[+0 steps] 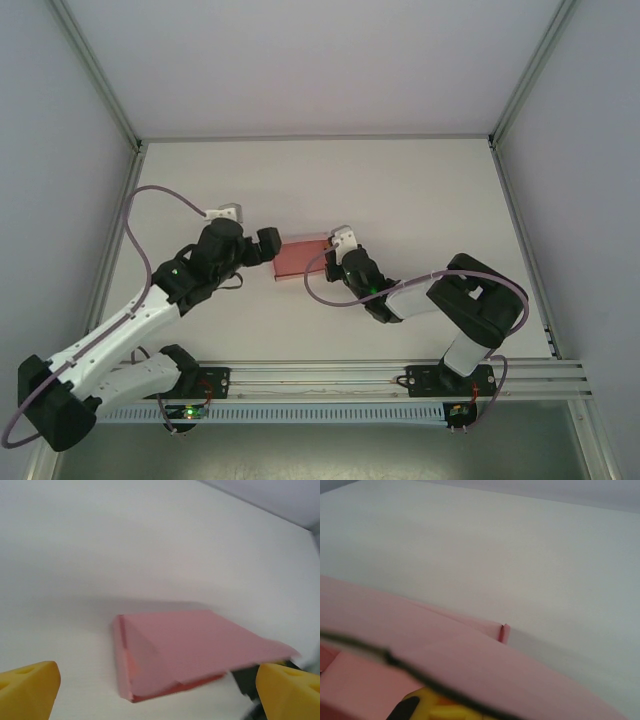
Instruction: Assemble paper box
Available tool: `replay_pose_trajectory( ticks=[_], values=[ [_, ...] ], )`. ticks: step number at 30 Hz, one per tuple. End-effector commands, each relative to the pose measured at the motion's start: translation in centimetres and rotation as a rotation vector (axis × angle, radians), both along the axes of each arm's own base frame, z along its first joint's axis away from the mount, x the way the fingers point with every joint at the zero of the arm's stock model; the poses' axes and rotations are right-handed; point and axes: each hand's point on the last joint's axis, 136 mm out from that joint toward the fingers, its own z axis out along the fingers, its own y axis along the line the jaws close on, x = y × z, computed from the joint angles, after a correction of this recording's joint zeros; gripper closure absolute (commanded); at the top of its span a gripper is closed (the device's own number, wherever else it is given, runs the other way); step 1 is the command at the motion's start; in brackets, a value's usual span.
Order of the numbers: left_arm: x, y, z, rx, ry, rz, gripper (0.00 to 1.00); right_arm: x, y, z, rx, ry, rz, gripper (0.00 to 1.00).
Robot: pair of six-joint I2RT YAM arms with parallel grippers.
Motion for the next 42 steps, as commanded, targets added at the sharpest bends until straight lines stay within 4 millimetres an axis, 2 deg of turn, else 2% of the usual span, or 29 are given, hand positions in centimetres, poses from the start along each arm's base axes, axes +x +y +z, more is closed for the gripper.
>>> replay_pose_trajectory(
  ticks=[1,5,12,17,19,24,27,31,34,38,42],
  values=[
    [0.5,0.3,-4.7,-0.122,0.165,0.058,0.0,-1.7,-1.4,-4.3,-0.185,0.095,0.01,1.0],
    [2.8,-0.7,-6.8,-0.254,0.183,0.089,0.0,-2.0,-1.2,-4.5,-0.199,0.093,0.027,1.0],
    [4.9,-1.2,-8.9,-0.288,0.186,0.111,0.02,-2.6,-0.7,-5.0,-0.232,0.09,0.086,1.0],
    [5.2,-0.1,-8.1,-0.212,0.163,0.113,0.01,-2.6,-0.6,-5.5,-0.272,0.084,0.111,1.0],
    [5.1,-0.2,-8.2,-0.2,0.178,0.097,0.06,-2.7,-0.6,-5.9,-0.28,0.089,0.114,1.0],
    [4.7,-1.0,-11.3,-0.294,0.197,0.104,0.18,-2.4,-0.2,-5.3,-0.221,0.105,0.092,0.97],
    [4.5,-1.2,-12.8,-0.323,0.201,0.112,0.3,-2.9,0.8,-4.1,-0.157,0.115,0.133,0.87],
    [4.4,-0.8,-13.6,-0.294,0.207,0.117,0.35,-4.2,2.0,-2.3,-0.103,0.117,0.234,0.73],
    [4.0,-0.2,-13.9,-0.274,0.209,0.137,0.37,-4.9,1.4,-1.4,-0.116,0.132,0.25,0.6],
    [3.9,-0.3,-13.7,-0.285,0.183,0.136,0.37,-4.9,0.2,-1.3,-0.138,0.165,0.211,0.58],
    [3.8,-0.2,-13.2,-0.237,0.181,0.103,0.34,-6.0,1.7,-1.4,-0.121,0.192,0.317,0.54]
  ],
)
